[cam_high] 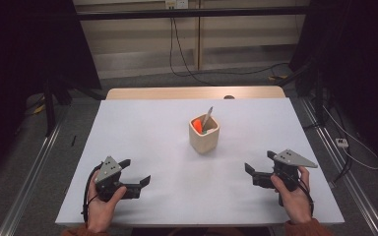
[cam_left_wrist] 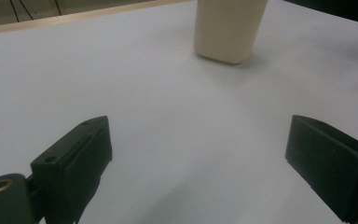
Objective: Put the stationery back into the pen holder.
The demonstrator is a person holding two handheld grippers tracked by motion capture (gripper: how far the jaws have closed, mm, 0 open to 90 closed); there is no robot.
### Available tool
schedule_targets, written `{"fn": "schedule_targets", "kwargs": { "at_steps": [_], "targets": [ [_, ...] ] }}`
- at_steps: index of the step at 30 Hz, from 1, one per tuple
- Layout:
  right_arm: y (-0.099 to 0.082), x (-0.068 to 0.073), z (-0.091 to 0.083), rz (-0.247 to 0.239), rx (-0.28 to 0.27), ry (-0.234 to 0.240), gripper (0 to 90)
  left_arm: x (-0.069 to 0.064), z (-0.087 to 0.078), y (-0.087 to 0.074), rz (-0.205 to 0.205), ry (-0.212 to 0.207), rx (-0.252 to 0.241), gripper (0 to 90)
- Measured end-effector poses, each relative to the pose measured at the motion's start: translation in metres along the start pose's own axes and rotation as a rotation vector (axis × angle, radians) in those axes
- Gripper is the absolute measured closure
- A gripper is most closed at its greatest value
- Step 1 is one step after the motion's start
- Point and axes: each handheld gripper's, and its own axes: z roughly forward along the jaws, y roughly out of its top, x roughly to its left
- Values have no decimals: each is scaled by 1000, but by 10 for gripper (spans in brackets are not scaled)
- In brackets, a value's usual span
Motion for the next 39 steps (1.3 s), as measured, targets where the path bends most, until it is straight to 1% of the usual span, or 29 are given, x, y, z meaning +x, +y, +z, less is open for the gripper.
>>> {"fn": "schedule_targets", "kwargs": {
  "at_steps": [2,4,9,20,23,26,30,32,36,39],
  "targets": [
    [-2,-1,-4,4,-3,-7,63,0,0,0,5,1,1,70],
    [-4,-4,-7,5,-4,-12,63,0,0,0,1,2,-4,70],
    [-10,-11,-16,15,-6,-39,63,-1,0,0,8,0,2,70],
    [-24,-22,-27,34,-2,-78,63,-2,-1,0,3,4,-1,70],
    [-29,-25,-28,30,-2,-91,63,-2,-1,0,1,7,-6,70],
    [-33,-26,-26,41,-7,-97,63,-3,-1,0,3,5,-4,70],
    [-38,-25,-22,40,20,-93,63,-2,-2,0,11,7,-2,70],
    [-37,-25,-21,38,19,-88,63,-1,-2,0,0,9,-9,70],
    [-37,-24,-19,33,33,-87,63,0,-3,0,-2,10,-11,70],
    [-37,-25,-18,40,33,-89,63,1,-2,-1,-18,11,-14,70]
  ]
}}
